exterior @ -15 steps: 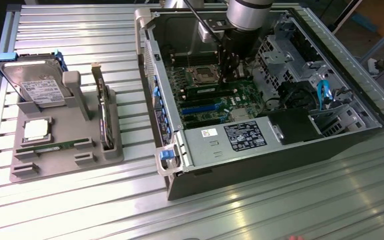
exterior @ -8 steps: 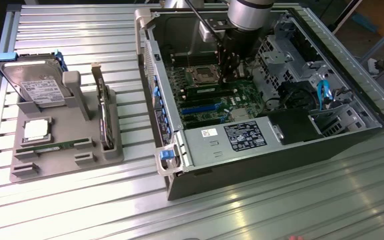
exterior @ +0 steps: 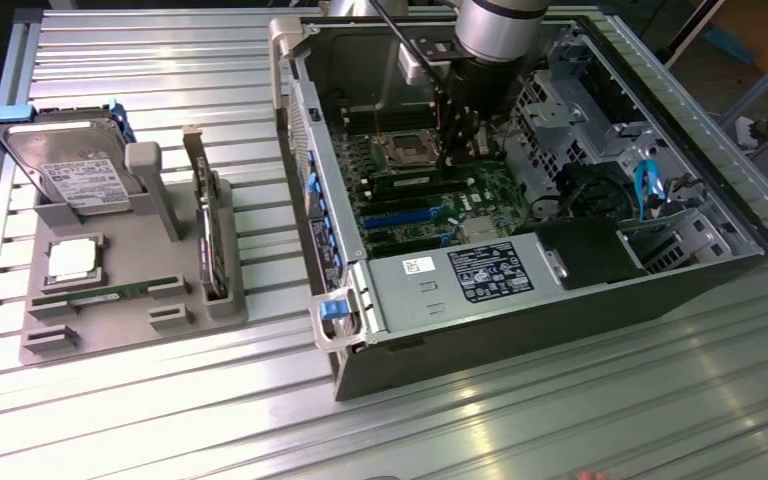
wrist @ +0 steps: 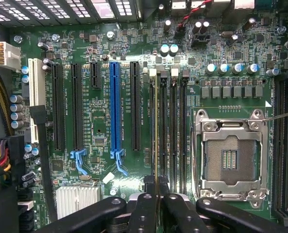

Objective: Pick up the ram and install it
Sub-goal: 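Insert the ram into the slot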

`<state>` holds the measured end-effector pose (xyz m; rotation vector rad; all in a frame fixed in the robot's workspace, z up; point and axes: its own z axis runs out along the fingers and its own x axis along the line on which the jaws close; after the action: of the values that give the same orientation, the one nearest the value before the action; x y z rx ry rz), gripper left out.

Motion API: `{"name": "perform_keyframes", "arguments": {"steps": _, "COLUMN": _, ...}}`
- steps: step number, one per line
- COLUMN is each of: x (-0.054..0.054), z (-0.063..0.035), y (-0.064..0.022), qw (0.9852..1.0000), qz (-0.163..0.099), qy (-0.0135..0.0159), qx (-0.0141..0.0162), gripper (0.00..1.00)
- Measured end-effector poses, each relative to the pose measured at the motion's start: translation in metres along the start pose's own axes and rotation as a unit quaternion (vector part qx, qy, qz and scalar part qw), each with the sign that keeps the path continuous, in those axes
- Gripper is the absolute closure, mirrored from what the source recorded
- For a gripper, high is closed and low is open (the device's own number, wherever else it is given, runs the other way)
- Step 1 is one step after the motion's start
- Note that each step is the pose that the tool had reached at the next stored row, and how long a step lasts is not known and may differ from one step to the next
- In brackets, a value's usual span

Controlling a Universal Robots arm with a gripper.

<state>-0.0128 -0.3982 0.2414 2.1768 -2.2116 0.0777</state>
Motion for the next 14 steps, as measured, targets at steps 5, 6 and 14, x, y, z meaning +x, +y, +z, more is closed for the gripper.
{"name": "perform_keyframes", "arguments": {"steps": 5, "x": 0.0000, "z": 0.0004, "y": 0.0000, "qw": 1.0000, "qz": 0.000, "qy": -0.0001, "qx": 0.0000, "gripper": 0.88}}
{"name": "perform_keyframes", "arguments": {"steps": 6, "x": 0.0000, "z": 0.0006, "y": 0.0000, "qw": 1.0000, "qz": 0.000, "qy": -0.0001, "qx": 0.0000, "gripper": 0.88}}
{"name": "perform_keyframes", "arguments": {"steps": 14, "x": -0.0001, "z": 0.0020, "y": 0.0000, "qw": 1.0000, "qz": 0.000, "qy": 0.0000, "qx": 0.0000, "gripper": 0.88}}
